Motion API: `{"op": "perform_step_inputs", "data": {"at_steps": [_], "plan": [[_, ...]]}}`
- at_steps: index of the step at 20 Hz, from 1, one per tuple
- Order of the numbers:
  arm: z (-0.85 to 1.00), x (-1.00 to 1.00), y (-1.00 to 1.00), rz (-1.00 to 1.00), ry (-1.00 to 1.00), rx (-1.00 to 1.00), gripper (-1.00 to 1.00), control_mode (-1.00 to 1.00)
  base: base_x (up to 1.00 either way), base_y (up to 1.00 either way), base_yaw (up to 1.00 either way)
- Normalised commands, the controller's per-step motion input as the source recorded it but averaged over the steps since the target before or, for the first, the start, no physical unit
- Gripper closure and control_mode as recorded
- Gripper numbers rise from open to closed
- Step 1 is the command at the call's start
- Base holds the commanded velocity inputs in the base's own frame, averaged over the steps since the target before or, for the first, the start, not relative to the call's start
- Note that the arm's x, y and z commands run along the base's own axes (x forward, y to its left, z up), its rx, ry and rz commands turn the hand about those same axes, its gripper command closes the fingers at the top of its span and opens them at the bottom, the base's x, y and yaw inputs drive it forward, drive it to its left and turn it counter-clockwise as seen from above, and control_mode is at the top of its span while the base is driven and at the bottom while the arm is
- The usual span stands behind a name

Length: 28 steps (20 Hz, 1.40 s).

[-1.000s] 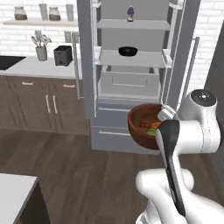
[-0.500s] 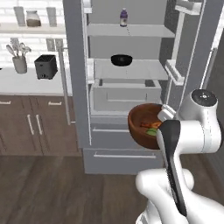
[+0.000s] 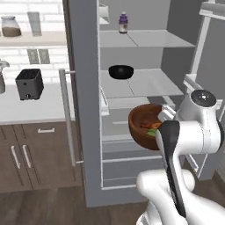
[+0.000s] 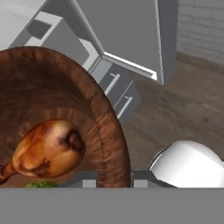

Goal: Pick the chicken drumstick and lime from their plates and place them in the bowl. Then put the bowl in the fridge.

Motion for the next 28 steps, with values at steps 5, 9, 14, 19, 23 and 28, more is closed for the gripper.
{"op": "perform_step_inputs", "data": {"at_steps": [5, 9, 14, 19, 23, 28], "plan": [[0.0, 0.0, 0.0, 0.0, 0.0, 0.0, 1.0, 1.0, 0.57, -0.29, -0.02], [0.0, 0.0, 0.0, 0.0, 0.0, 0.0, 1.0, 1.0, 0.65, -0.13, -0.02], [0.0, 0.0, 0.0, 0.0, 0.0, 0.0, 1.0, 1.0, 0.74, 0.13, -0.06], [0.0, 0.0, 0.0, 0.0, 0.0, 0.0, 1.0, 1.0, 0.68, 0.25, -0.16], [0.0, 0.0, 0.0, 0.0, 0.0, 0.0, 1.0, 1.0, 0.63, 0.55, -0.12], [0.0, 0.8, -0.01, -0.09, -0.1, 0.0, 1.0, -1.0, 0.17, 0.02, -0.01]]}}
